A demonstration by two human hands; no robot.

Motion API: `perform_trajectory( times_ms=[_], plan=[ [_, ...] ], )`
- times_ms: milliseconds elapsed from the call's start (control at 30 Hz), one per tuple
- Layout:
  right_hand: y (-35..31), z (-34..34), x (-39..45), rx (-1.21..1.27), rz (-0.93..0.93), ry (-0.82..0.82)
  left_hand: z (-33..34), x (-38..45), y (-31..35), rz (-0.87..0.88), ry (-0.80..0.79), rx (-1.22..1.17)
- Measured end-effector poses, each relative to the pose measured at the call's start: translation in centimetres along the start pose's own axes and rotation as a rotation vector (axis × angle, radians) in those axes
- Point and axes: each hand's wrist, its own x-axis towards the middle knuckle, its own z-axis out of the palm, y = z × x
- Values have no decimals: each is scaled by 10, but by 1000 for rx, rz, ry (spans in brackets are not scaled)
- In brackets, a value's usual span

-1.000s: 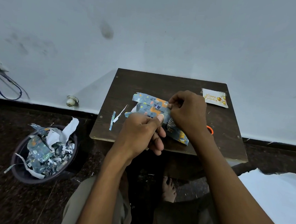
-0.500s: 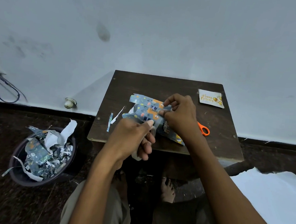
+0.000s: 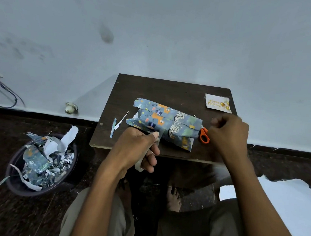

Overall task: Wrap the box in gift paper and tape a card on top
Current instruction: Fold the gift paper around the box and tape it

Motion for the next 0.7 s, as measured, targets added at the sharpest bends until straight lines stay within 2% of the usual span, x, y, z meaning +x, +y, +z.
perform_trajectory(
  times_ms=[67,133,700],
  plan=[
    [10,1,-1,-108,64,-136,0,0,0,-2,0,4],
    [13,6,-2,-134,83,-202,-1,0,-1,1,3,5],
    [-1,3,-9,-354,66,-216,-2,3,-3,9,9,6]
  ],
)
